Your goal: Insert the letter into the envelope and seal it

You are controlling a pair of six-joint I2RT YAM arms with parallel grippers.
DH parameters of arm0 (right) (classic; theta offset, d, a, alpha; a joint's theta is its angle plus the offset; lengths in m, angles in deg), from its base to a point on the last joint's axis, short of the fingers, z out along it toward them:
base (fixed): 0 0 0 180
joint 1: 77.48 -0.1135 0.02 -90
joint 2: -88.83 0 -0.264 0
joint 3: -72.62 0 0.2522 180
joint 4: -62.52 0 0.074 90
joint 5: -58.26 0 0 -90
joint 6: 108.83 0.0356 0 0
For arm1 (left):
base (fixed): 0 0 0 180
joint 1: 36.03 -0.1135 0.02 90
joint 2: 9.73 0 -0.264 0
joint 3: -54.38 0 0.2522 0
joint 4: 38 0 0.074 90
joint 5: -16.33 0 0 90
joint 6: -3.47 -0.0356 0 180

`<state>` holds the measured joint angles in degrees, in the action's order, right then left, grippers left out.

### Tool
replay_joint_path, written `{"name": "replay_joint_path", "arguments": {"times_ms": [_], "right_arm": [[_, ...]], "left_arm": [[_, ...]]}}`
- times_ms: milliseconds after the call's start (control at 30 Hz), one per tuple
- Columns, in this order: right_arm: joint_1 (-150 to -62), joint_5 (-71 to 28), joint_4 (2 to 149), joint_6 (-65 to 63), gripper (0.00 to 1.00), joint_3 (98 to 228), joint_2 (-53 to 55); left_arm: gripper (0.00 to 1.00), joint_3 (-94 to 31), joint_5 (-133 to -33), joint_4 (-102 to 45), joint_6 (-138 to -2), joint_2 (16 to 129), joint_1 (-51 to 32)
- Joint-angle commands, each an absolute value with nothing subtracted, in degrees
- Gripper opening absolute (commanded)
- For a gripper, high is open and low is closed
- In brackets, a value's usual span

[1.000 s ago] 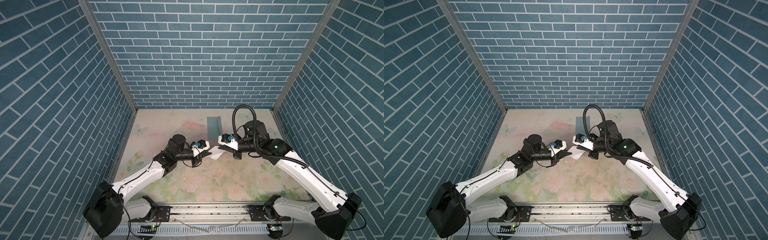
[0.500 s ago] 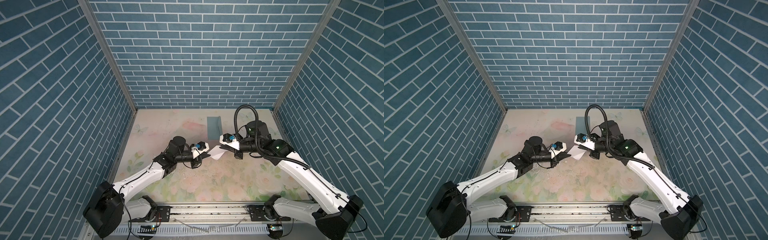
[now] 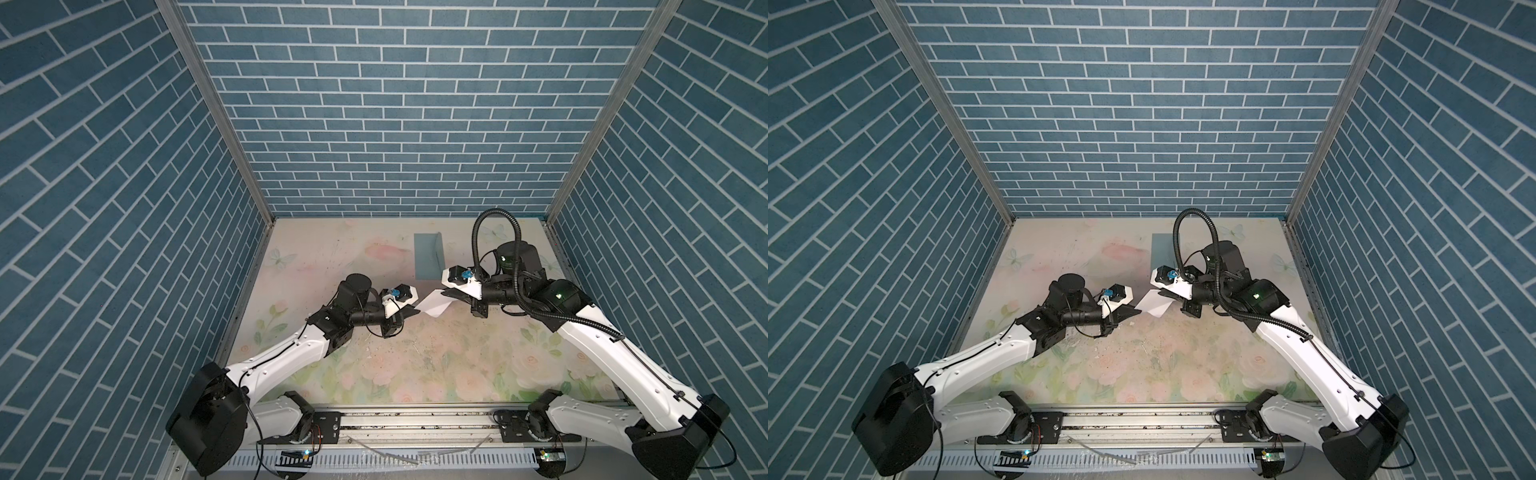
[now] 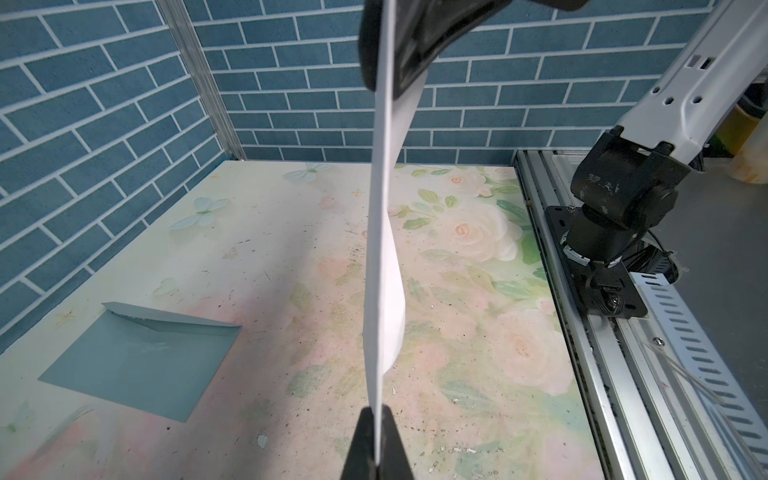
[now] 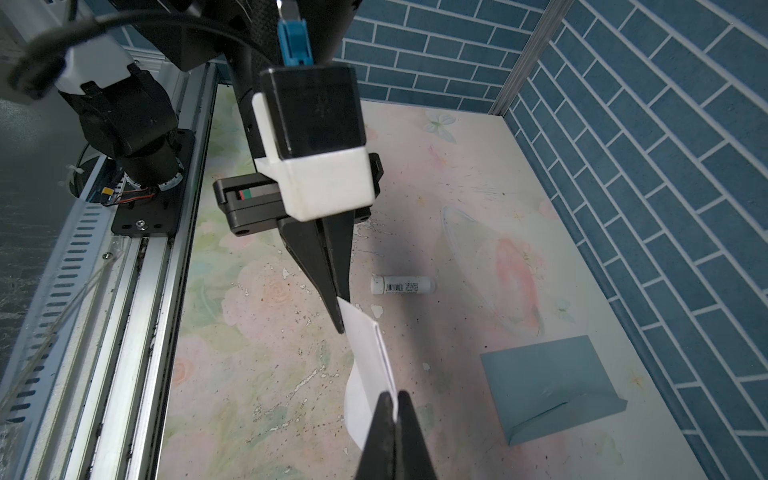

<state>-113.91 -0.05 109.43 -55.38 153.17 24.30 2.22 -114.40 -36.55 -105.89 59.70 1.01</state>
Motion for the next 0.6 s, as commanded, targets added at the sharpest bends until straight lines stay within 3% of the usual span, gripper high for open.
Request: {"name": "replay_joint_path", "arguments": {"times_ms": [0, 267, 567], "right_arm": [[-113.61, 0.4, 110.12, -58.3, 0.0, 151.64, 25.19], [-113.59, 2.74, 109.96, -57.42, 0.0, 151.55, 23.71], [-114.11, 6.04, 108.02, -55.42, 0.0, 151.67, 20.99]], "left_arm": [[0.0, 3.02, -114.39, -36.15, -106.48, 59.41, 1.1], [0.22, 0.89, -114.8, -35.96, -106.17, 56.35, 1.18], [0.28, -3.16, -117.14, -36.19, -106.22, 56.12, 1.15]]}}
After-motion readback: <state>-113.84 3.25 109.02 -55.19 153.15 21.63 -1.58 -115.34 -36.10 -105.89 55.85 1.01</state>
